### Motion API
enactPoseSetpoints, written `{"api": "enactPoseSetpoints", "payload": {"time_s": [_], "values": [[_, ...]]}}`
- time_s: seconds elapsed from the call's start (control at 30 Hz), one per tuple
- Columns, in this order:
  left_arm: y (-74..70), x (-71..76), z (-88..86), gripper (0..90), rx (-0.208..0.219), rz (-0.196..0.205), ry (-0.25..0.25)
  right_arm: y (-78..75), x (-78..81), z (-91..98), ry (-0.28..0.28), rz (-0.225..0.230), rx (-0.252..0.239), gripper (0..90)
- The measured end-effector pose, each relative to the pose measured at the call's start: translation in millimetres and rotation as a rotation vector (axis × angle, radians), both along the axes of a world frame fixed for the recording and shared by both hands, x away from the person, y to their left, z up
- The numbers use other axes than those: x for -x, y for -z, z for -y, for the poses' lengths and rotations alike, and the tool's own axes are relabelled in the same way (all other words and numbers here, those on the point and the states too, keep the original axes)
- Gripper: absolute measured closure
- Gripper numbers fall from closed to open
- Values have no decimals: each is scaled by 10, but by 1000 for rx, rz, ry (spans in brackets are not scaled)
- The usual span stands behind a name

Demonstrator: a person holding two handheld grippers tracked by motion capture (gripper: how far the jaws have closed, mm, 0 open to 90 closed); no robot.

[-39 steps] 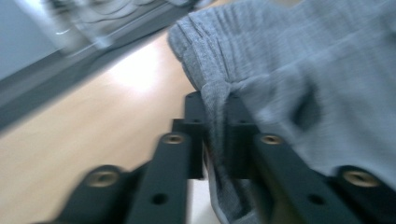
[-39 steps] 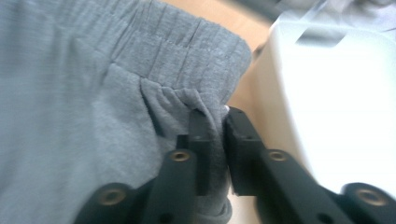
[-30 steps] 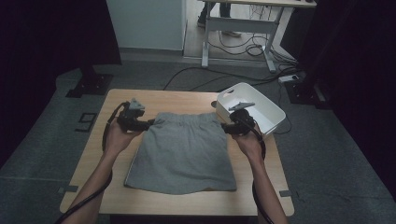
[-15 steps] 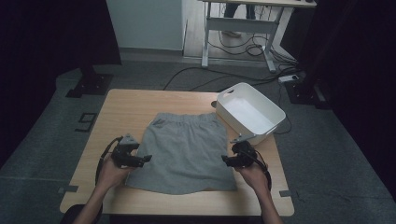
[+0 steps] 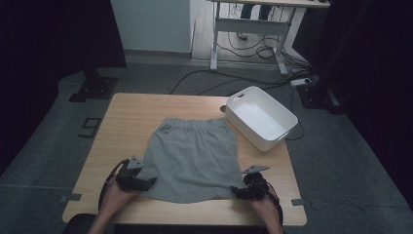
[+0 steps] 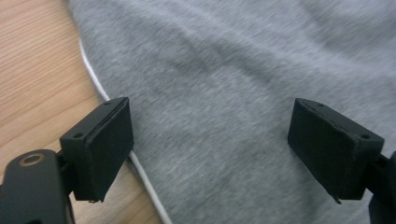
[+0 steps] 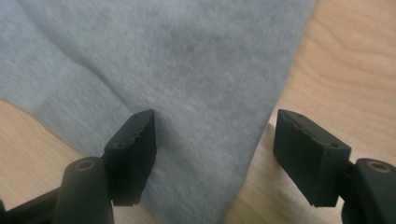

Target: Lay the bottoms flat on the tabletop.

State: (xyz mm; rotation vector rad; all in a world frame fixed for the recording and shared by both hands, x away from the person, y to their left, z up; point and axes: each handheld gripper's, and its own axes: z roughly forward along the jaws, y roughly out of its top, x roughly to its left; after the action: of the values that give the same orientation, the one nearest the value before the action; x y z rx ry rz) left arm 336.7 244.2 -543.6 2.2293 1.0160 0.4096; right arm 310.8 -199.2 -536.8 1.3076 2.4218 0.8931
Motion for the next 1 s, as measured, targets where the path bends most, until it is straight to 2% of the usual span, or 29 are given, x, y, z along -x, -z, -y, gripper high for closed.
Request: {"api": "enactPoseSetpoints", "payload": {"time_s": [0.07,0.17,0.2,0.3,0.33,0.43,0.5,0.63,0.7,0.73,0.77,0.83,0.97,1.0], "values": [[10,2,-6,135,4,7,0,7,33,-9,6,16,4,355],[31,9,-17,122,15,20,1,-1,84,-44,-7,36,14,563],[31,9,-17,123,15,20,1,-10,93,-56,-19,33,16,662],[31,9,-17,122,15,20,1,-28,95,-82,-56,-2,-2,817],[31,10,-18,123,15,20,1,-31,92,-86,-64,-9,-4,837],[31,9,-18,123,15,20,2,-89,92,-119,-75,3,25,852],[31,8,-18,123,15,19,2,-188,79,-121,-79,19,-1,852],[31,8,-18,123,15,19,2,-532,-9,-192,-104,64,-37,852],[31,8,-18,123,15,19,2,-587,-36,-219,-110,69,-40,852],[31,8,-18,123,15,19,2,-654,-75,-264,-120,75,-39,853],[32,8,-17,123,15,20,1,-769,-180,-395,-145,91,-28,853],[32,8,-17,123,16,19,1,-797,-219,-447,-154,92,-21,853],[32,8,-18,123,15,20,2,-868,-459,-747,-197,89,8,853],[31,7,-18,123,15,19,3,-867,-604,-929,-219,77,21,852]]}}
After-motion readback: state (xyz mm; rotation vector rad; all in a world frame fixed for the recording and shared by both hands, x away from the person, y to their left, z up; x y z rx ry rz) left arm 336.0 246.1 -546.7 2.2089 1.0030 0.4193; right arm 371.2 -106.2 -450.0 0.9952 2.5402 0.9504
